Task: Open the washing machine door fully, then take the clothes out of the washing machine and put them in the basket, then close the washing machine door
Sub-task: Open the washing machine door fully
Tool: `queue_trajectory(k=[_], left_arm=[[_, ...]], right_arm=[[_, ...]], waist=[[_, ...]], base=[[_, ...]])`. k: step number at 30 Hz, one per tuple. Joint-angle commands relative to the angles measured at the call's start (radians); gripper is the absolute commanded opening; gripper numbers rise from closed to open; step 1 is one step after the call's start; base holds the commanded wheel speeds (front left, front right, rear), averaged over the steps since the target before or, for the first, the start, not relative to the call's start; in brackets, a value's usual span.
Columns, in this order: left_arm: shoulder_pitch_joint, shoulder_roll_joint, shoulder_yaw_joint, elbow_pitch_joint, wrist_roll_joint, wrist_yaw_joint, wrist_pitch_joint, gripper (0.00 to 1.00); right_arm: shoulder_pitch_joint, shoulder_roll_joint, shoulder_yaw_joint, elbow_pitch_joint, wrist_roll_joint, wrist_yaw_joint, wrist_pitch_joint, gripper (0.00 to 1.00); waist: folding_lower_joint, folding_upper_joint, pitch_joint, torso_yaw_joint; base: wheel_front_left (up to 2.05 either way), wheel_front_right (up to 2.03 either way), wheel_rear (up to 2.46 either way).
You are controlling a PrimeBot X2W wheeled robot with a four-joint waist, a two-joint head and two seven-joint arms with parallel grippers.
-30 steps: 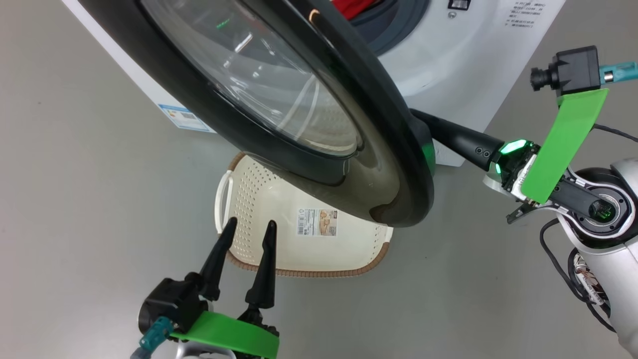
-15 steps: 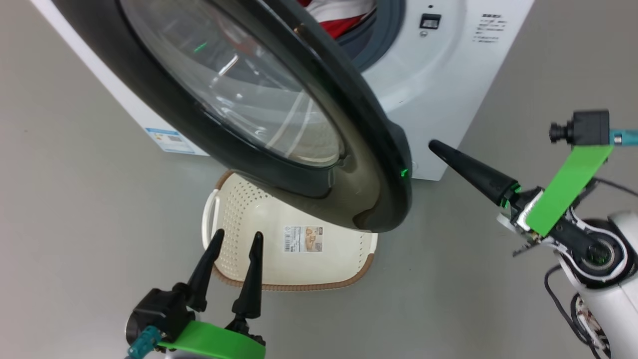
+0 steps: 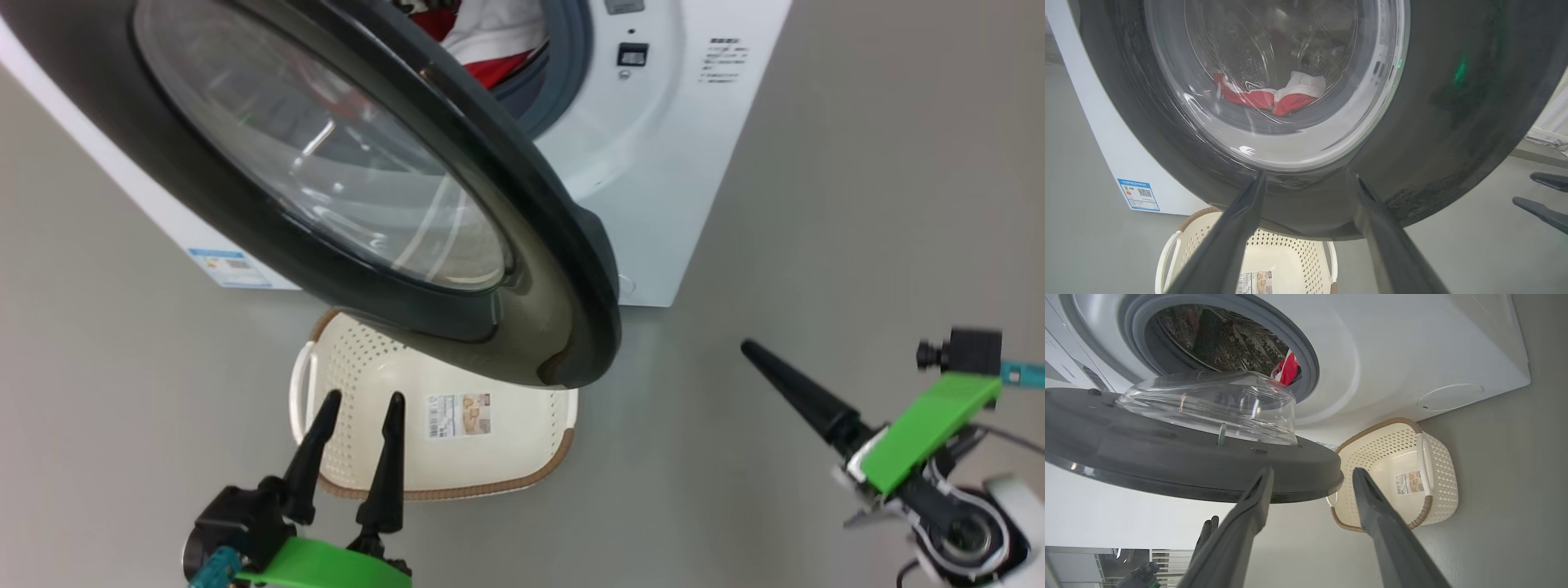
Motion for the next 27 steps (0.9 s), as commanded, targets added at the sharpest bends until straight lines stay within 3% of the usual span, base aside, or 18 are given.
queue_trajectory(k=[1, 13, 21, 25, 27], left_arm=[[0.01, 0.011, 0.034, -0.017, 0.015, -0.005, -0.012, 1.0], [0.024, 0.011, 0.055, -0.006, 0.023, -0.011, -0.012, 1.0], [0.031, 0.011, 0.066, 0.0, 0.023, -0.013, -0.012, 1.0], [0.033, 0.011, 0.07, 0.002, 0.025, -0.014, -0.012, 1.0], [0.033, 0.011, 0.073, 0.002, 0.026, -0.014, -0.012, 1.0]], right_arm=[[0.024, -0.015, 0.015, -0.019, -0.019, 0.005, -0.02, 1.0], [0.136, -0.076, 0.064, 0.026, -0.109, 0.005, -0.234, 1.0], [0.147, -0.137, 0.201, 0.114, -0.312, 0.005, -0.504, 1.0], [0.131, -0.135, 0.245, 0.176, -0.409, 0.005, -0.545, 1.0], [0.125, -0.116, 0.199, 0.184, -0.461, 0.005, -0.548, 1.0]], waist=[[0.0, 0.0, -0.009, -0.013], [0.0, 0.0, -0.023, -0.039], [0.0, 0.0, -0.031, -0.046], [0.0, 0.0, -0.034, -0.048], [0.0, 0.0, -0.034, -0.051]], base=[[0.0, 0.0, 0.0], [0.0, 0.0, 0.0], [0.0, 0.0, 0.0], [0.0, 0.0, 0.0], [0.0, 0.0, 0.0]])
